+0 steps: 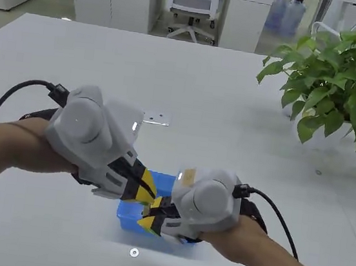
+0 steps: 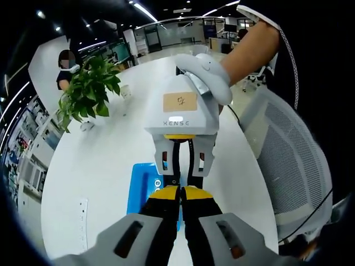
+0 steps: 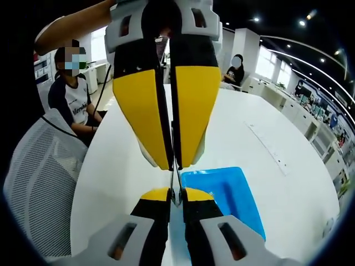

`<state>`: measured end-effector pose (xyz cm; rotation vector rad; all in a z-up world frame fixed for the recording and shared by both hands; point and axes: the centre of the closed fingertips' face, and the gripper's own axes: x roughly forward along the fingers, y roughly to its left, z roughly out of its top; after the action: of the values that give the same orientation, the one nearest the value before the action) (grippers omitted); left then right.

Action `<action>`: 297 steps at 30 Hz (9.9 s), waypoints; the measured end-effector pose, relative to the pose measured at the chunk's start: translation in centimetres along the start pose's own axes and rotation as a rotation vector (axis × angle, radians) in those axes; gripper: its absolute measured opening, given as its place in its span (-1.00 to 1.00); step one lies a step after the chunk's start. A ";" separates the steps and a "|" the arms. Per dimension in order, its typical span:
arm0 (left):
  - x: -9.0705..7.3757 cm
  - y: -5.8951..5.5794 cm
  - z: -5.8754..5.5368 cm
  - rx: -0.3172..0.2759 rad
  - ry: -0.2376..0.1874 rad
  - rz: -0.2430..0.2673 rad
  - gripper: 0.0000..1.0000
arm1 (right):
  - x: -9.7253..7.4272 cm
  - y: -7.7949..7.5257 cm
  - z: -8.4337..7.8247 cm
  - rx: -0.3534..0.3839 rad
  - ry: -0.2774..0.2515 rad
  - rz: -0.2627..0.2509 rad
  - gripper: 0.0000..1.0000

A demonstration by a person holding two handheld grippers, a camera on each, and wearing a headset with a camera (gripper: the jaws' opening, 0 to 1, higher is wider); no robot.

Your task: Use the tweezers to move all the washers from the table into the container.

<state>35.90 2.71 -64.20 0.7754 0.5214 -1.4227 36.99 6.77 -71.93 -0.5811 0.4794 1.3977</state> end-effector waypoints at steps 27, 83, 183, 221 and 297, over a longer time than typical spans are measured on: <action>0.9 3.7 -3.4 -0.011 0.027 0.021 -0.91 | 3.4 -3.8 -0.4 -0.018 -0.016 -0.005 -0.81; 2.7 4.7 -6.5 -0.058 0.047 0.013 -0.91 | 6.2 -5.1 -2.6 -0.048 0.014 0.028 -0.78; 3.8 -3.6 -5.4 -0.111 0.029 -0.060 -0.91 | 4.8 4.0 -4.5 -0.017 0.034 0.085 -0.77; 4.0 -3.3 -5.2 -0.122 0.011 -0.065 -0.91 | 4.8 3.8 -4.9 0.024 0.050 0.078 -0.81; 2.8 2.4 0.3 0.019 -0.025 0.003 -0.91 | -0.9 -3.1 -3.3 -0.009 0.076 -0.073 -0.81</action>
<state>38.53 0.52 -65.65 0.7718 0.4879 -1.4344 40.01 3.76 -73.57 -0.6546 0.5085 1.3121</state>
